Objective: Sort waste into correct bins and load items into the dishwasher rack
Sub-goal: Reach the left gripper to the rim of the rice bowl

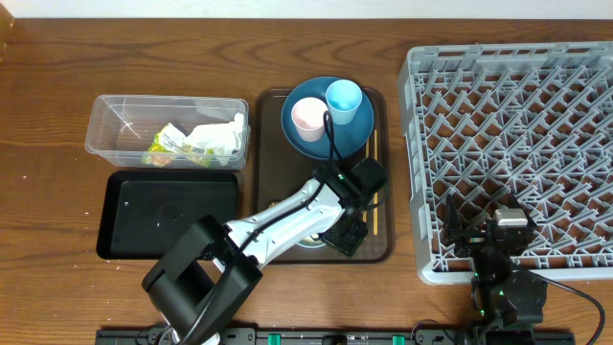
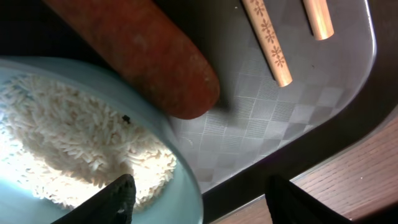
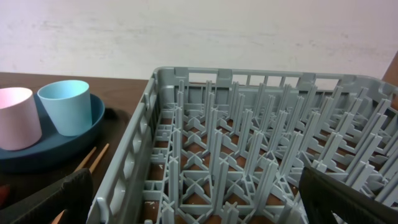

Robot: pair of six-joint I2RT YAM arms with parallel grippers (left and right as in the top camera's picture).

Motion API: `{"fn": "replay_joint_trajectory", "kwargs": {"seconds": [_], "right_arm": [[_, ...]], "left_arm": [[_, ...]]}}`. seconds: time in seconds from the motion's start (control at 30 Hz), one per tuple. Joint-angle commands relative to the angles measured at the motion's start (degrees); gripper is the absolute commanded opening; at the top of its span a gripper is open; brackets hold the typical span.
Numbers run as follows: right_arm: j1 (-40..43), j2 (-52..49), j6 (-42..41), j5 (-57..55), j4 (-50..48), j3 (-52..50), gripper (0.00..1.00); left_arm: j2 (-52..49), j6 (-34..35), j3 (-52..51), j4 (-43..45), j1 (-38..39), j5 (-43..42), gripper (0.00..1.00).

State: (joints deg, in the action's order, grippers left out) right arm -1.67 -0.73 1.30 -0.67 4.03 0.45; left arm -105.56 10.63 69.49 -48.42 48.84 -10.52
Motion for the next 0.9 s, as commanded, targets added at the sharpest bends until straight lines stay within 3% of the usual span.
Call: {"fn": "replay_joint_trajectory", "kwargs": {"seconds": [0.0,0.8,0.87], "right_arm": [[0.42,0.20,0.48,0.26,0.20,-0.13,0.99],[0.42,0.20,0.48,0.26,0.20,-0.13,0.99],[0.42,0.20,0.48,0.26,0.20,-0.13,0.99]], "left_arm": [[0.15,-0.76,0.35,-0.33,-0.59,-0.94,0.63],[-4.87,-2.05,0.68,0.28,-6.32,-8.39,0.51],[-4.87,-2.03,0.68,0.13,-7.08,-8.98,0.46]]}}
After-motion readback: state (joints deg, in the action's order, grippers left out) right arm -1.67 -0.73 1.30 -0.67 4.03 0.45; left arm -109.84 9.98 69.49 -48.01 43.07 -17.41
